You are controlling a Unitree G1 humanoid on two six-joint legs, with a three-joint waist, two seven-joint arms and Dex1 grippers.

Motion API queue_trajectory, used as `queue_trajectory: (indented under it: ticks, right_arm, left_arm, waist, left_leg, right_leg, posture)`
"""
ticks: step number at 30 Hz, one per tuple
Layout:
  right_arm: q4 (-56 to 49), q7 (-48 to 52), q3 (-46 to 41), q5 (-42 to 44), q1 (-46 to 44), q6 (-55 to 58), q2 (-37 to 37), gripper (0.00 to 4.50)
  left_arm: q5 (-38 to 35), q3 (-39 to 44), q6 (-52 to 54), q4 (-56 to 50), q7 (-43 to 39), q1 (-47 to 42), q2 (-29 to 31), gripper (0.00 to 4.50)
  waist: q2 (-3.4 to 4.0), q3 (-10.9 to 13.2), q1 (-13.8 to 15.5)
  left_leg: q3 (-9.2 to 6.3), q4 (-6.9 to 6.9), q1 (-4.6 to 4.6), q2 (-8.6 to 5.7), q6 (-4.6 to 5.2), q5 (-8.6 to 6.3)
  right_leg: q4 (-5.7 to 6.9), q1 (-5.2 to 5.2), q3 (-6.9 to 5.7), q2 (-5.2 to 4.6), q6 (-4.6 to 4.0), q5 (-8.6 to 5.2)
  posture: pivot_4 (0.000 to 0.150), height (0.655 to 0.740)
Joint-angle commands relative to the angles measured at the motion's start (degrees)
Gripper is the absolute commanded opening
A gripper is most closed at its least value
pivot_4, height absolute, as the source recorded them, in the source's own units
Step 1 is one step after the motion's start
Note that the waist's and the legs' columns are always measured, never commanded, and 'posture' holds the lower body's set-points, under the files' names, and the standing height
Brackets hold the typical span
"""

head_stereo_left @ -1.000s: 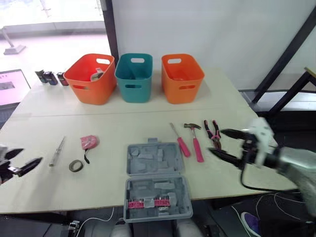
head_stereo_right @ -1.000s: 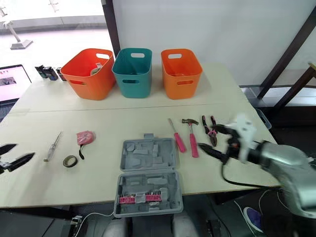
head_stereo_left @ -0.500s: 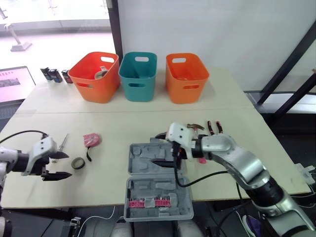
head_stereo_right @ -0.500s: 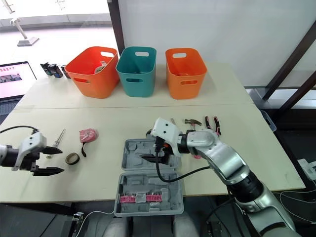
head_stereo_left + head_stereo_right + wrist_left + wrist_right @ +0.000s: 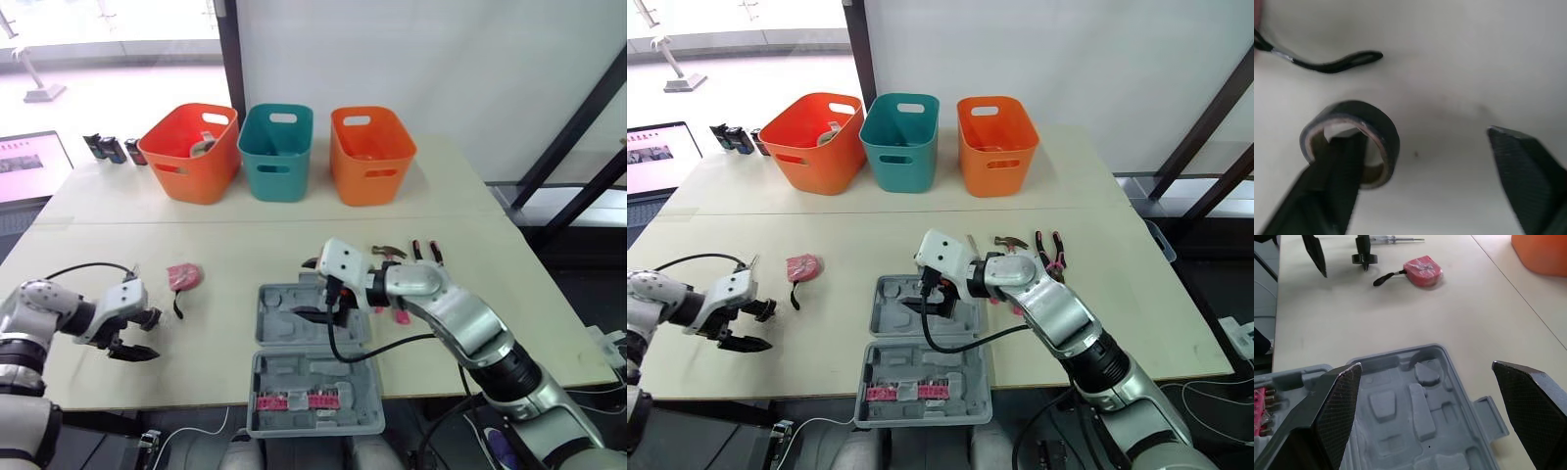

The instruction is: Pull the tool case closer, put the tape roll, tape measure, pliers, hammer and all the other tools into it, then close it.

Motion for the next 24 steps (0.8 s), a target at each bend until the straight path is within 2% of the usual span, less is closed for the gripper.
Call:
queue_trajectory:
  ticks: [1, 5, 13, 15, 18, 24]
  right_arm:
    - [-1.95, -0.89, -1.61, -0.39, -0.19, -0.23, 0.86, 4.50]
    - [-2.13, -1.22, -2.07, -0.27, -0.03, -0.44, 1.48, 4.50]
    - [-1.62, -0.87, -3.05, -0.53, 0.94, -2.62, 1.77, 4.50]
    - [-1.79, -0.96, -3.18, -0.61, 1.00, -2.59, 1.85, 4.50]
    - [-2.25, -1.00, -3.47, -0.61, 1.37, -2.50, 1.83, 4.50]
    - [-2.24, -1.42, -3.45, -0.92, 1.90, -2.86, 2.27, 4.50]
  left_arm:
    - [1.63, -0.58, -2.33, 2.47, 1.82, -0.73, -0.61, 2.10]
    - [2.23, -0.37, -3.63, 4.16, 2.54, -1.65, -0.81, 0.06]
    - [2.56, 0.06, -6.99, 4.92, 2.85, -3.19, -0.36, 0.06]
    - [1.02, 0.89, -7.17, 3.05, 0.10, -4.78, -0.23, 0.06]
    - [-3.50, 0.50, -1.49, -3.55, -5.72, -7.41, -0.17, 0.06]
    - [-13.68, -8.68, 11.29, -18.83, -6.51, -10.32, -1.16, 0.06]
  waist:
    - [0.00, 0.00, -0.06]
    - [0.00, 0.00, -0.20]
    - [0.00, 0.00, -0.11]
    - [0.00, 0.00, -0.10]
    - [-0.02, 0.00, 0.24]
    - [-0.01, 0.01, -0.14]
  left_leg:
    - [0.00, 0.00, 0.00, 0.00, 0.00, 0.00]
    - [-0.01, 0.00, 0.03, 0.00, 0.00, 0.00]
    - [-0.02, 0.04, 0.03, 0.00, 0.00, 0.00]
    - [-0.02, 0.04, 0.03, 0.00, 0.00, 0.00]
    - [-0.05, 0.06, -0.01, 0.00, 0.00, 0.00]
    - [-0.09, 0.17, -0.07, -0.01, 0.00, 0.00]
  right_leg:
    - [0.00, 0.00, 0.00, 0.00, 0.00, 0.00]
    - [0.09, 0.00, 0.00, 0.00, 0.04, 0.01]
    - [0.15, 0.00, 0.00, 0.00, 0.07, -0.01]
    - [0.16, 0.00, 0.00, 0.01, 0.07, -0.01]
    - [0.17, 0.00, -0.01, 0.01, 0.07, -0.02]
    - [0.21, 0.02, -0.01, 0.01, 0.12, -0.03]
  posture:
    - [0.150, 0.7400]
    - [0.150, 0.7400]
    - [0.150, 0.7400]
    - [0.150, 0.7400]
    - [0.150, 0.7400]
    - [0.150, 0.7400]
